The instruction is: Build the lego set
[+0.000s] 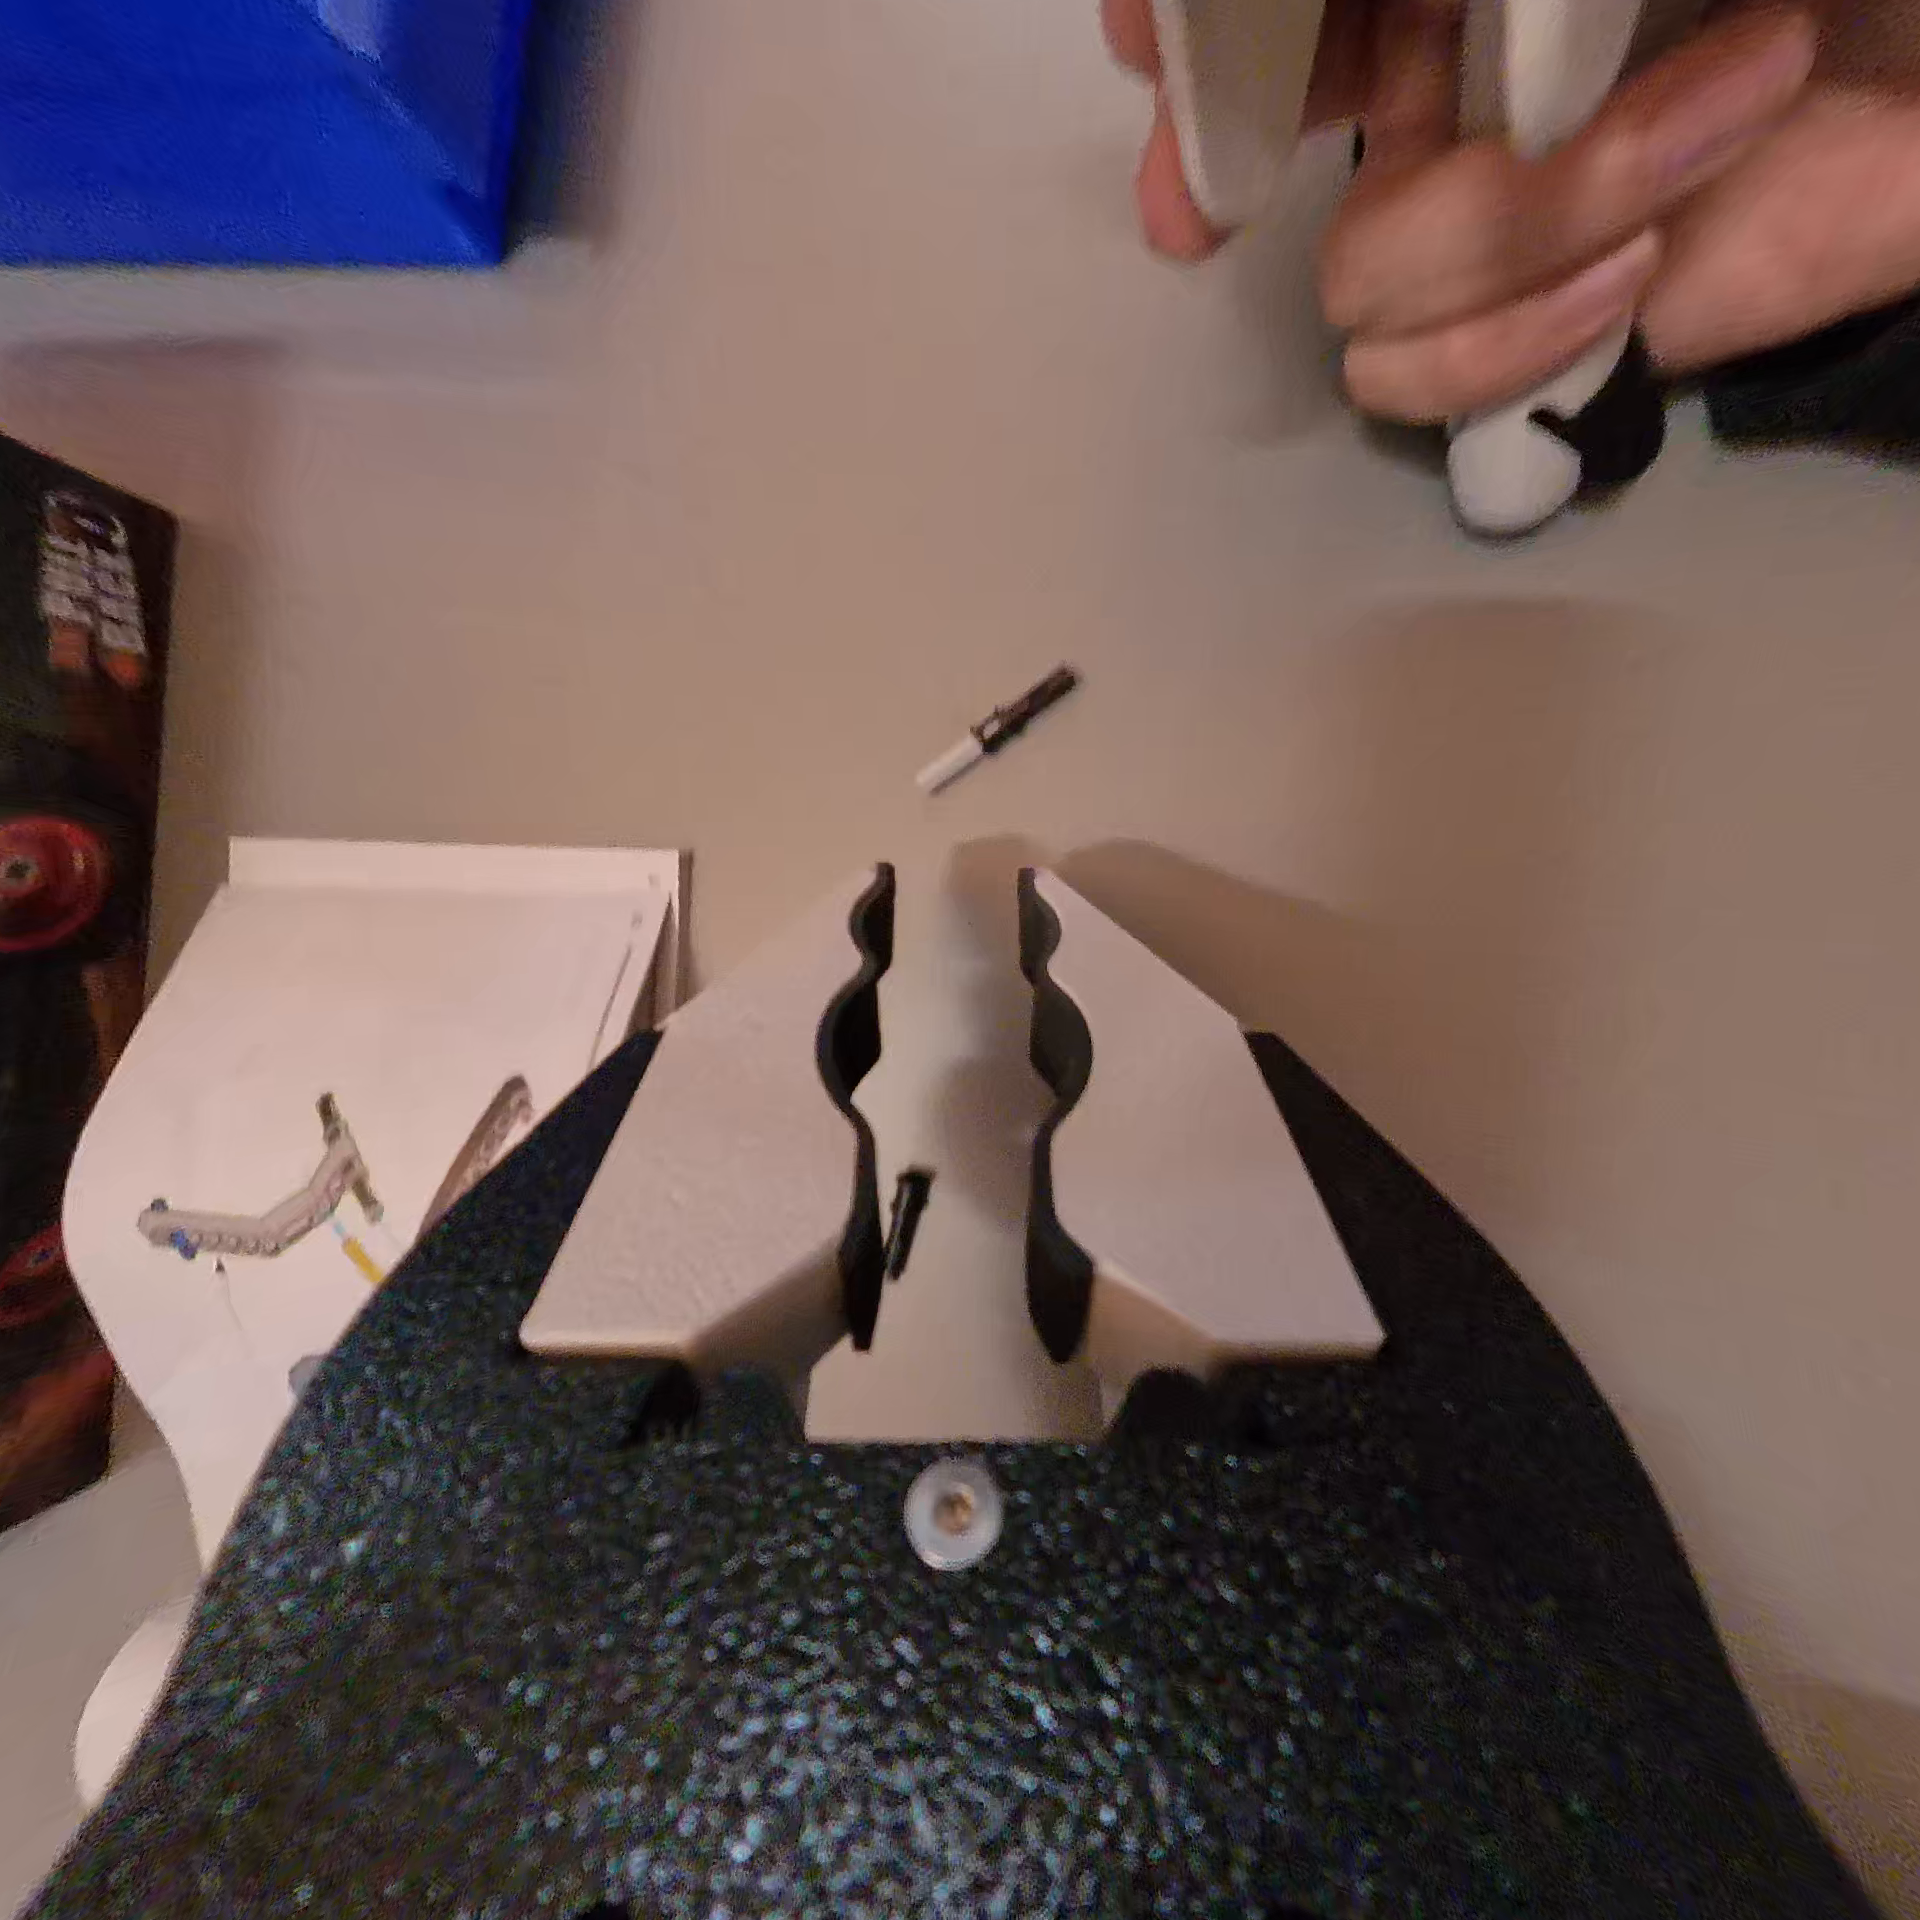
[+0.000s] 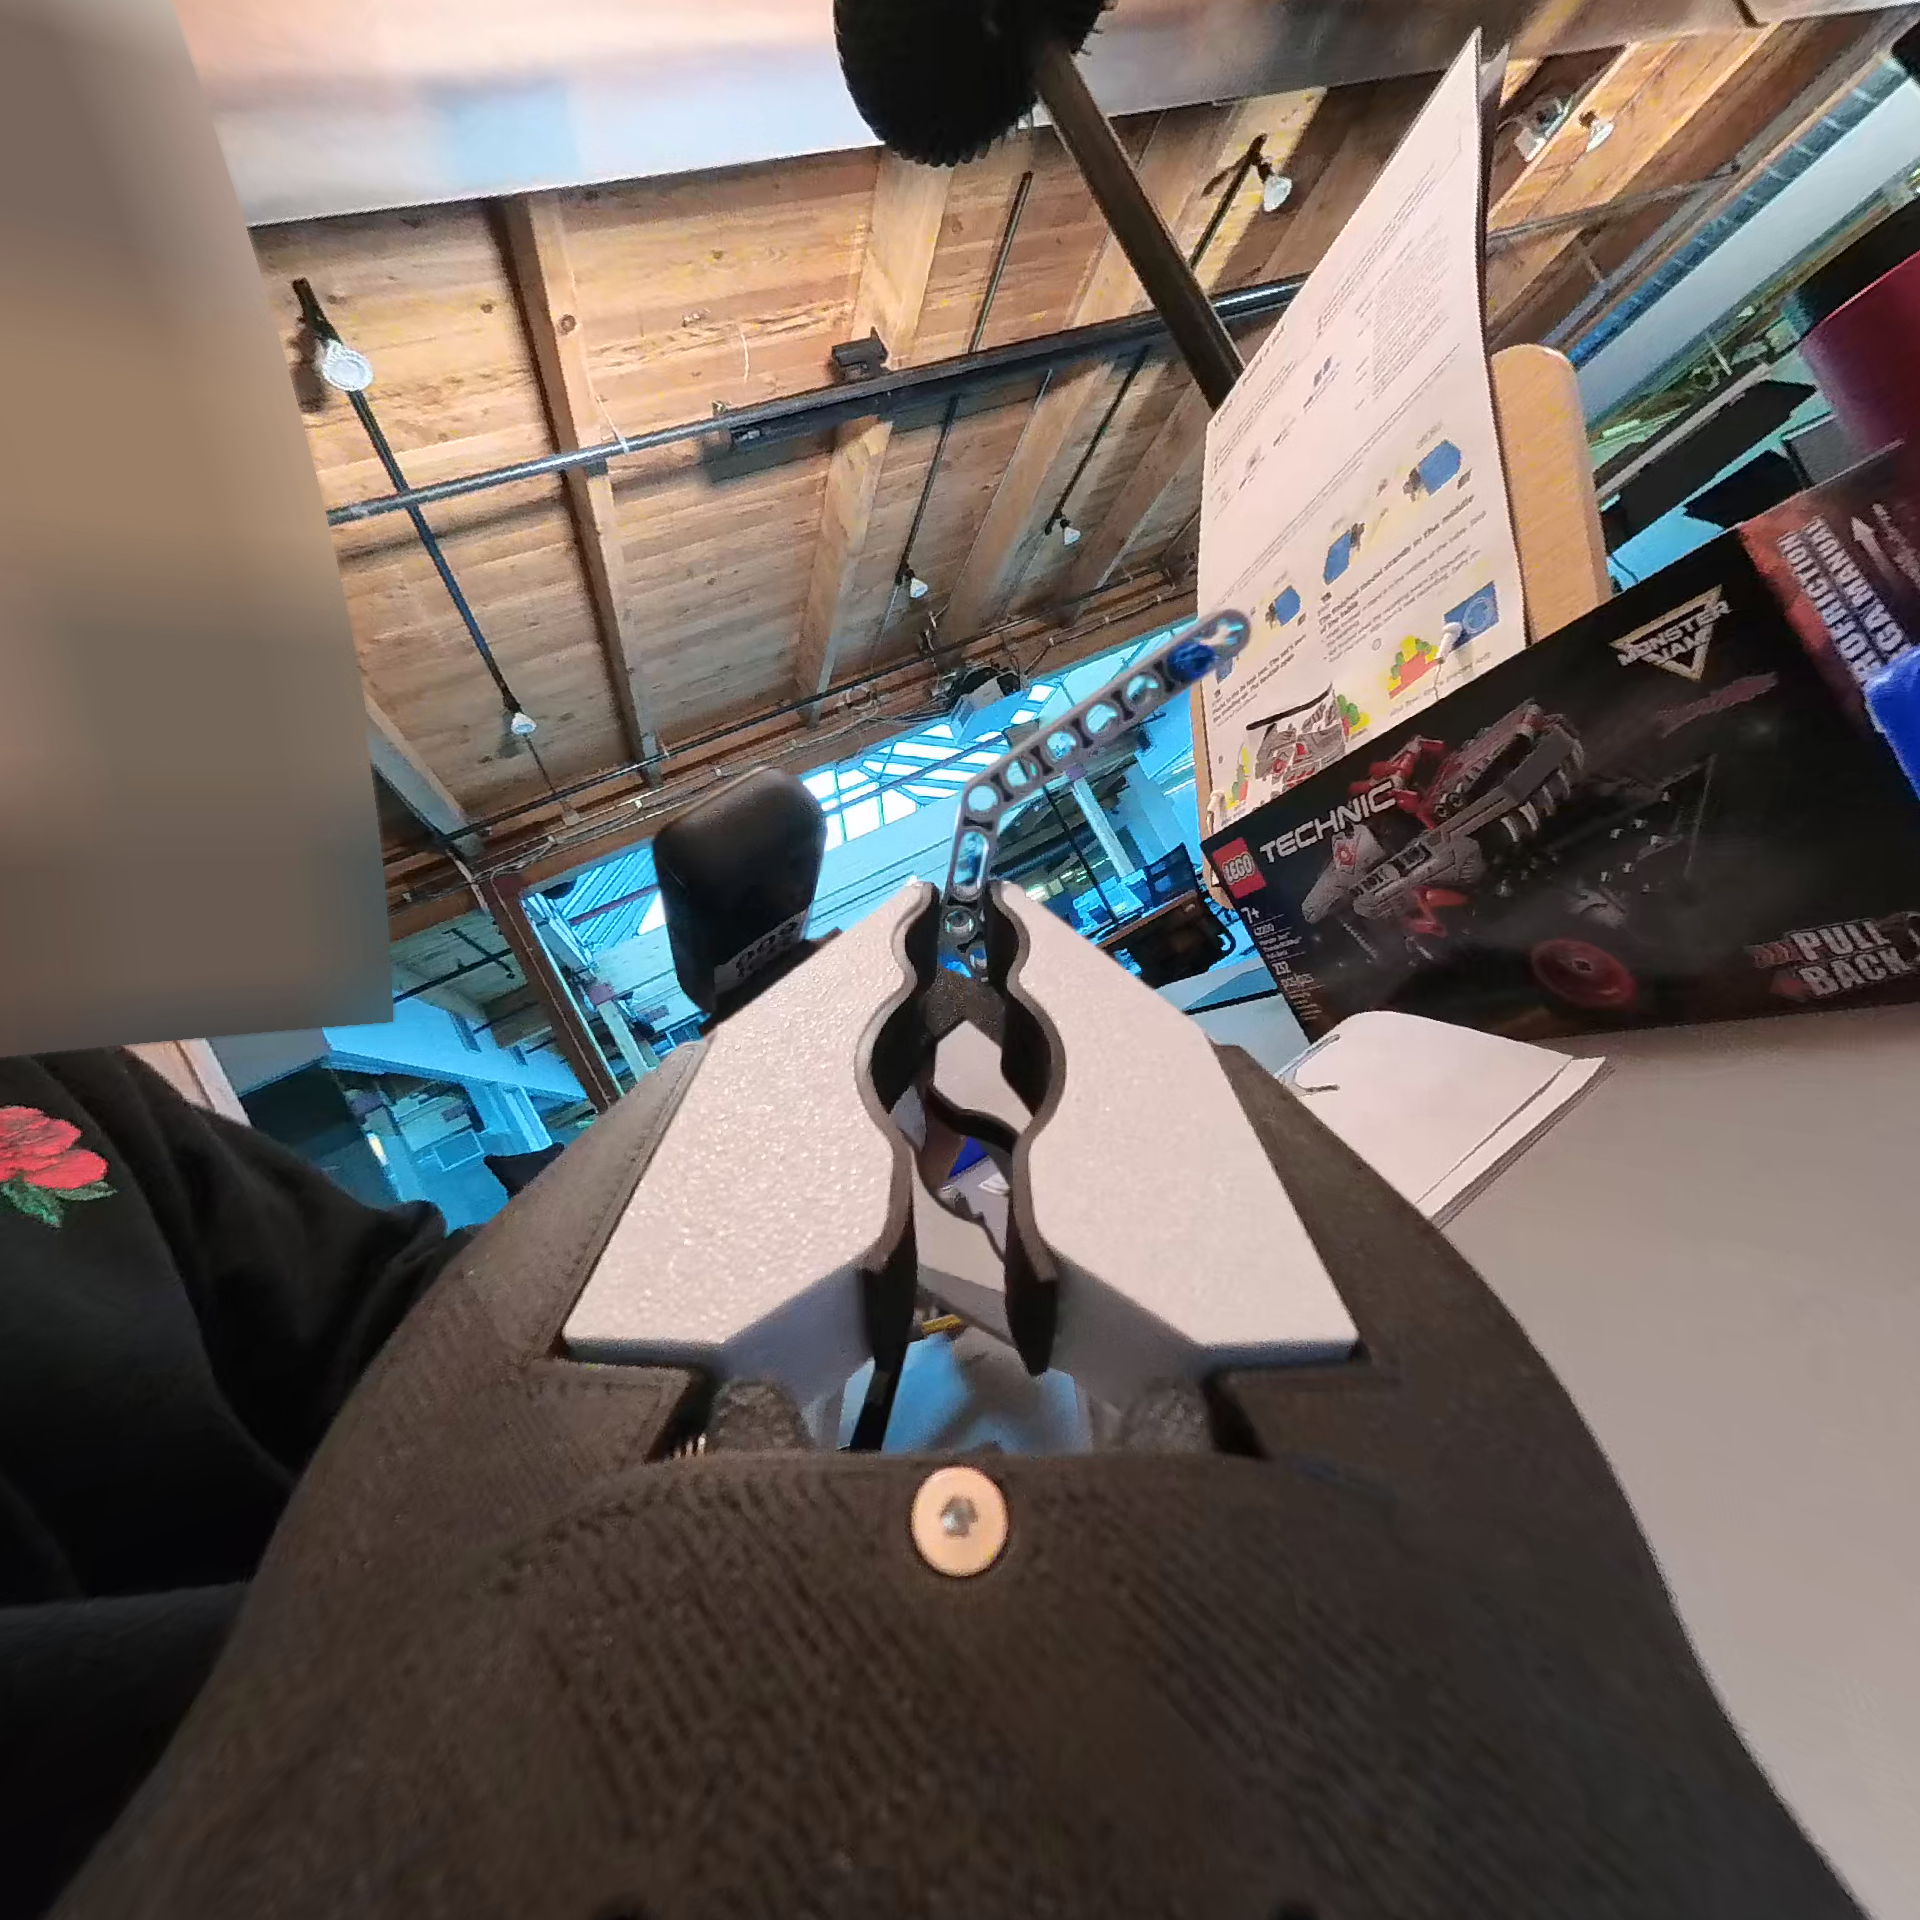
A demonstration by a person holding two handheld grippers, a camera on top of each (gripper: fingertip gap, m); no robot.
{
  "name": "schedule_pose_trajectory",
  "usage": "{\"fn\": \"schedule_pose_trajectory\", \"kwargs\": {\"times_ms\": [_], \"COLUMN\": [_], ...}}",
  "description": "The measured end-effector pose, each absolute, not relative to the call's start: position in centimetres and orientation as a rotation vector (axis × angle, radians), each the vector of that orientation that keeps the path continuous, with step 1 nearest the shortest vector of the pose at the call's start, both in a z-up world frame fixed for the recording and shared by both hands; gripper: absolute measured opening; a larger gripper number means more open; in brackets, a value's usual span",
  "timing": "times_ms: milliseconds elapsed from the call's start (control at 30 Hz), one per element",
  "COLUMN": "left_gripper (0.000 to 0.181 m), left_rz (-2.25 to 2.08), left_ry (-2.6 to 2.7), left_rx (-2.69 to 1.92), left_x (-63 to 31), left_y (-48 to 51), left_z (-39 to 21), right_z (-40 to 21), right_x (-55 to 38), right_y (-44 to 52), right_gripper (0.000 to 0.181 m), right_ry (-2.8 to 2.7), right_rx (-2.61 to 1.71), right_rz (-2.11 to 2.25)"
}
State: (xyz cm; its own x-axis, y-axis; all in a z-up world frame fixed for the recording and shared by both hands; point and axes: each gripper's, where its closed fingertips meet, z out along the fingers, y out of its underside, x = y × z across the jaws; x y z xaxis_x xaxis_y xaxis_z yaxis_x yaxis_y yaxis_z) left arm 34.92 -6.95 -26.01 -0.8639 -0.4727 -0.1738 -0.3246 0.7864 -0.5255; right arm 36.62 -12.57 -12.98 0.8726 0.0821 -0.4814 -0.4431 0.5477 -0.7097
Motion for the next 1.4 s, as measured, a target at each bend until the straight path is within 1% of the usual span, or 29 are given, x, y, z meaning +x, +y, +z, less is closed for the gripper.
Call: {"fn": "schedule_pose_trajectory", "kwargs": {"times_ms": [33,200,267,333,500,567,700,767,867,1067,1133,1233,1300,1400], "left_gripper": [0.021,0.022,0.028,0.028,0.027,0.026,0.028,0.032,0.028,0.006,0.005,0.006,0.005,0.005], "left_rz": [-0.752,-1.071,-1.028,-1.018,-1.6,-1.676,-1.772,-1.84,-1.995,-2.039,-2.001,-1.97,-1.954,-1.928], "left_ry": [2.662,2.542,2.582,2.523,2.443,2.418,2.427,2.392,2.328,2.337,2.285,2.11,1.974,1.865], "left_rx": [-0.618,-0.725,-0.701,-0.666,-0.582,-0.523,-0.627,-0.623,-0.661,-0.7,-0.732,-0.924,-1.053,-1.131], "left_x": [35.1,36.1,35.8,36.1,33.6,33.0,32.3,31.8,31.3,30.4,30.5,31.7,32.5,32.7], "left_y": [-7.5,-9.9,-10.0,-9.7,-11.4,-11.1,-10.2,-9.9,-9.3,-9.3,-9.3,-8.2,-7.3,-7.0], "left_z": [-25.8,-23.4,-23.8,-23.0,-16.4,-15.0,-14.7,-14.6,-13.4,-13.8,-14.0,-13.5,-13.1,-13.0], "right_z": [-13.0,-12.8,-12.8,-12.7,-13.5,-13.3,-13.5,-13.6,-13.6,-14.1,-14.2,-14.1,-14.4,-15.2], "right_x": [36.7,36.9,37.3,37.1,34.6,33.8,32.4,31.9,31.2,29.5,29.7,30.4,30.6,30.5], "right_y": [-12.6,-13.0,-13.5,-13.4,-10.7,-9.9,-8.9,-8.6,-8.2,-6.8,-6.5,-6.6,-6.2,-5.1], "right_gripper": [0.005,0.005,0.005,0.004,0.005,0.004,0.005,0.005,0.005,0.005,0.005,0.013,0.008,0.009], "right_ry": [0.426,0.433,0.458,0.448,0.32,0.278,0.189,0.165,0.129,0.077,0.098,0.122,0.117,0.098], "right_rx": [-0.944,-0.9,-0.866,-0.877,-1.077,-1.094,-1.175,-1.195,-1.205,-1.269,-1.267,-1.254,-1.302,-1.388], "right_rz": [0.317,0.359,0.39,0.39,0.337,0.36,0.276,0.295,0.327,0.385,0.381,0.323,0.249,0.144]}}
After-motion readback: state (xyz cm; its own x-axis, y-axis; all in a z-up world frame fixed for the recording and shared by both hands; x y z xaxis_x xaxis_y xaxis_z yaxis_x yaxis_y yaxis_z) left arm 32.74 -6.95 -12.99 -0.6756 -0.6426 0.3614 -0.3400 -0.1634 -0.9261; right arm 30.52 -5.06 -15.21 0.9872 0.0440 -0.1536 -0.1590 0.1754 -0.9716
